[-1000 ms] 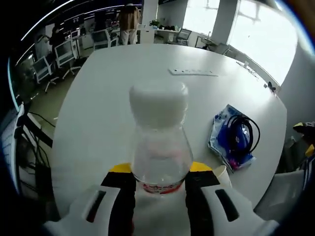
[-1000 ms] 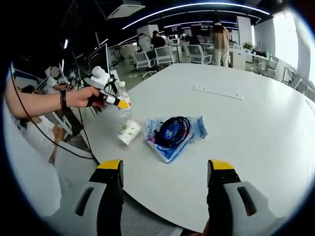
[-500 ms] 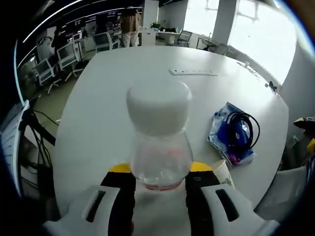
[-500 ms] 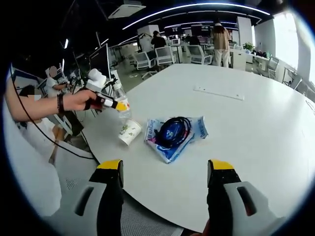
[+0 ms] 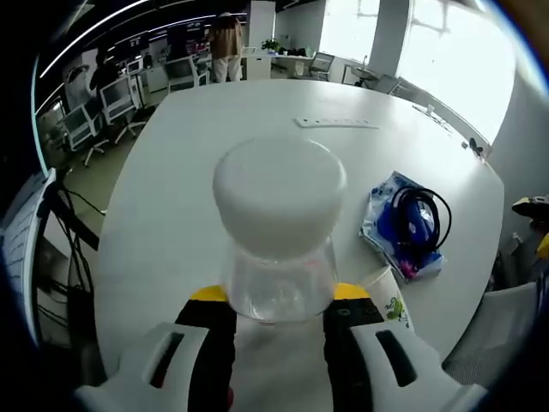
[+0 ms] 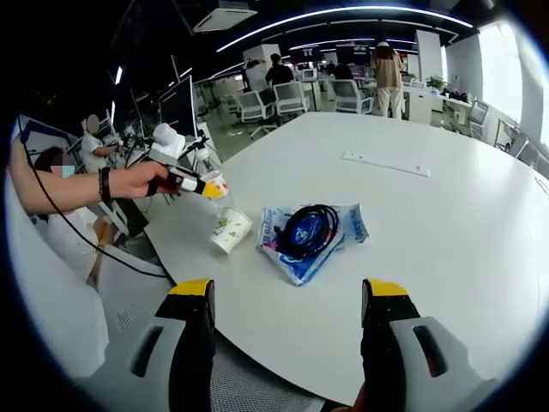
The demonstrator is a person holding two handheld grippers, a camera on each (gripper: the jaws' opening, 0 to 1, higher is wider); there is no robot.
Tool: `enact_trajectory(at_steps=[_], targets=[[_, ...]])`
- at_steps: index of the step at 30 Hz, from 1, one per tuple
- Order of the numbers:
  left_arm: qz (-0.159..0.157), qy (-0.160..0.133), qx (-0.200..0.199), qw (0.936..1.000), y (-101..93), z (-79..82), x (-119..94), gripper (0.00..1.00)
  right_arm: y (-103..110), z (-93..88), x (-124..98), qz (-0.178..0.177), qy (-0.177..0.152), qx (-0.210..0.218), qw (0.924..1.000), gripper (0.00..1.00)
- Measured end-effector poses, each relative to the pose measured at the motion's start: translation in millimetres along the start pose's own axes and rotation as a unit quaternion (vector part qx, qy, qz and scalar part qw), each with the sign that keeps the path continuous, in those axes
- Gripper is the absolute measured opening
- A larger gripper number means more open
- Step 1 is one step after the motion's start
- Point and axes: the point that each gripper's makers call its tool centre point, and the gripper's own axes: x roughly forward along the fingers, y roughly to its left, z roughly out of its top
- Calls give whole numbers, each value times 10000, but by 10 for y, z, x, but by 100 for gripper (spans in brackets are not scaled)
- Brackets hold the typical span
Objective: Arrange the tabletop items into an orderly group along one side of the table until the central work area is clear of visible clutter.
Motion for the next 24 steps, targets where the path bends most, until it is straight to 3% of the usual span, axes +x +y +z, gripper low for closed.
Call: enact_trajectory(at_steps=[24], targets=[[-39, -6, 181, 9998, -55, -74, -6, 39, 107, -56, -43, 38, -4, -48, 10000, 69]])
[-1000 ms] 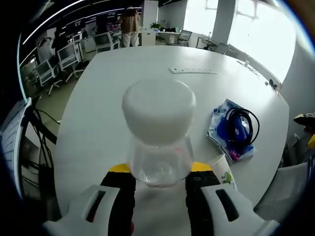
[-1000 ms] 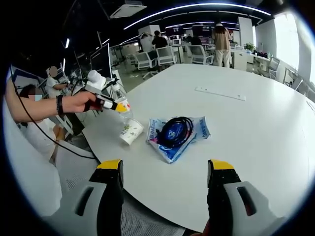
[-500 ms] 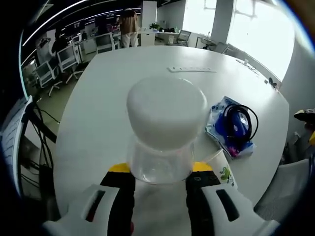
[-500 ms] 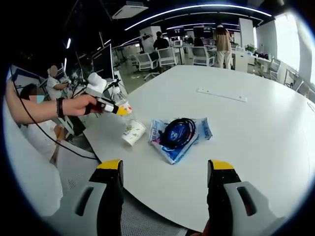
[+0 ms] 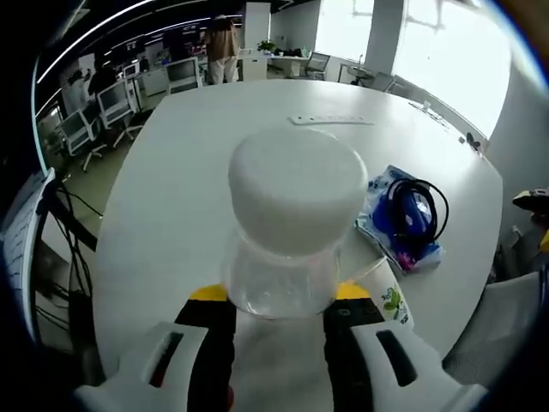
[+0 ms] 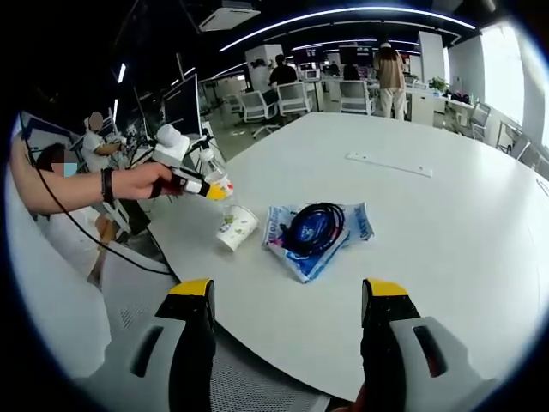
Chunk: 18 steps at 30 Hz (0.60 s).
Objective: Arrange the tabletop items into an orderly group along one side of the table until the central work area is clear of visible clutter.
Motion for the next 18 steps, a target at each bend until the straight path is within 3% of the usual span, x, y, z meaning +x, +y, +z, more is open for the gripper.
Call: enact_trajectory(at_steps=[9, 18], targets=[[-155, -117, -126, 9997, -4, 17, -31, 40, 6, 7, -10, -21, -28, 11, 10000, 69], [-221, -245, 87, 9994, 32, 75, -77, 47, 15, -32, -27, -47, -10, 25, 10000, 69]])
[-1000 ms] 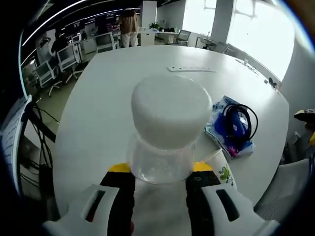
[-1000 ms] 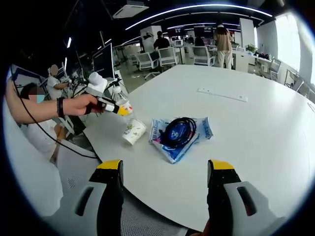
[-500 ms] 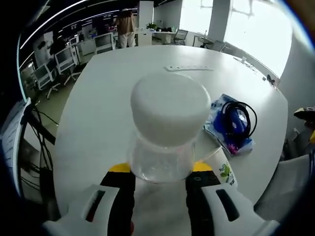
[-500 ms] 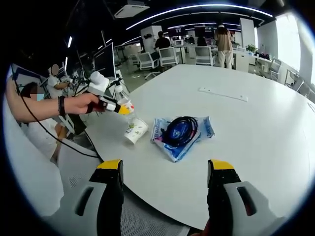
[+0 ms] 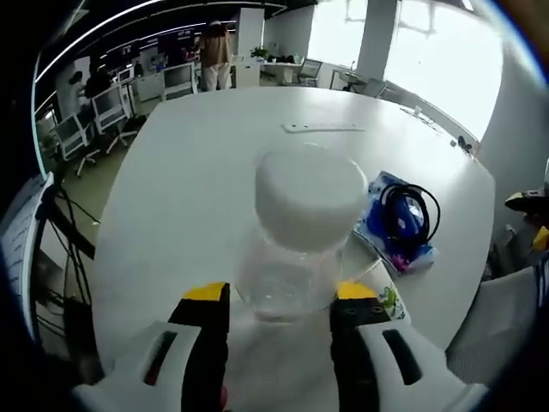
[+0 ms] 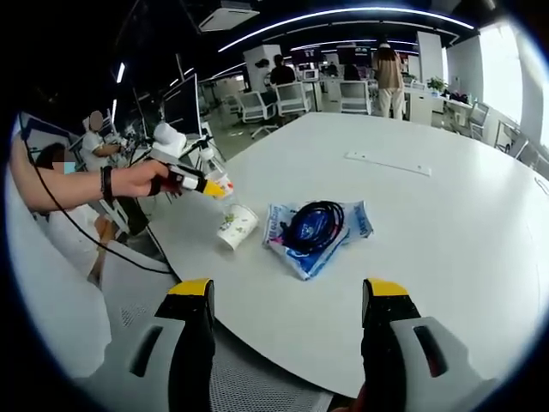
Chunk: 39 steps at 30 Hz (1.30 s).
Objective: Arrange the tabletop items into an orderly group along one side of the table until the central work area is clear of visible clutter.
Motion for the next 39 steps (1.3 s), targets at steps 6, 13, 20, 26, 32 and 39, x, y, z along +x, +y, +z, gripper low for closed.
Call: enact_trajectory(at_steps=[6, 13, 20, 26, 32, 39], targets=[[-104, -57, 270, 9996, -13, 57, -1, 49, 0, -4, -4, -24, -35, 41, 10000, 69], [-229, -42, 436, 9988, -48, 93, 40, 52, -13, -19, -13, -57, -31, 65, 10000, 69], [-222, -84, 538, 9983, -58, 97, 68, 43, -56, -16, -34, -105, -47, 92, 9999, 69], [-104, -161, 430, 9989, -52, 101, 73, 42, -73, -21, -44, -125, -49, 115, 9998, 69], [94, -169, 264, 9995, -26, 126, 94, 41, -75, -38, -36, -116, -30, 122, 9999, 69], [344, -129, 89, 9993, 18, 169, 143, 41, -69, -47, -30, -108, -6, 140, 9998, 69]])
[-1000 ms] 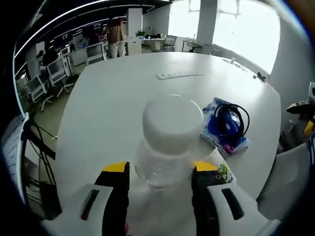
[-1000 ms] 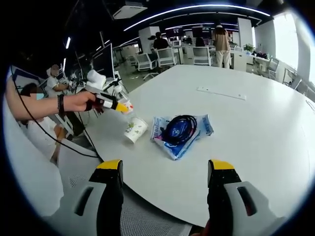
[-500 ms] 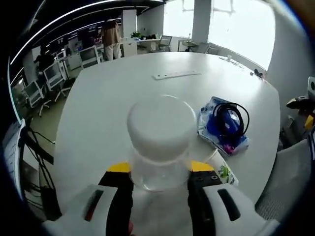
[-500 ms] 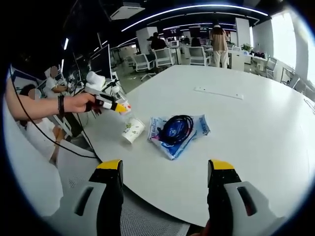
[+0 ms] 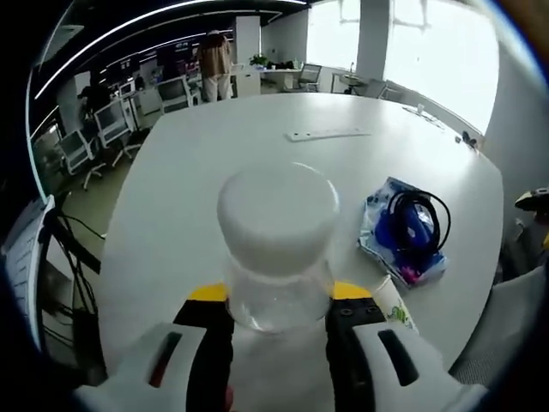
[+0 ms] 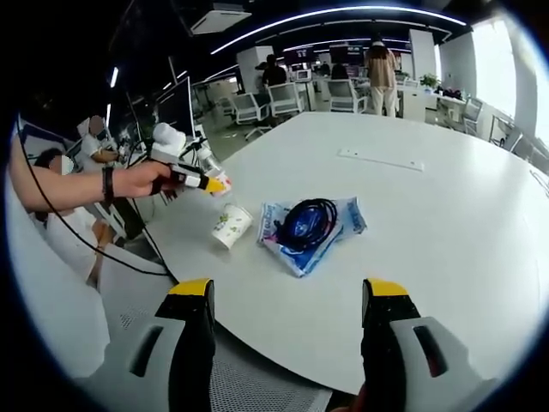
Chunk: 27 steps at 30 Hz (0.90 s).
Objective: Arrange the tabletop items into an orderly group along one side of the table until the central work area is clear of visible clutter.
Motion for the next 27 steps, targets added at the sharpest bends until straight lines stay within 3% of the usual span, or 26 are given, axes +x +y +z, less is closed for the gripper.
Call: enact_trajectory(at_steps=[13, 27], targets=[[462, -35, -456, 9979, 128, 136, 144, 40, -67, -1, -2, -21, 37, 42, 10000, 69], [520, -31, -668, 9964, 167, 241, 267, 40, -131, -3, 28, -33, 74, 99, 9999, 69]])
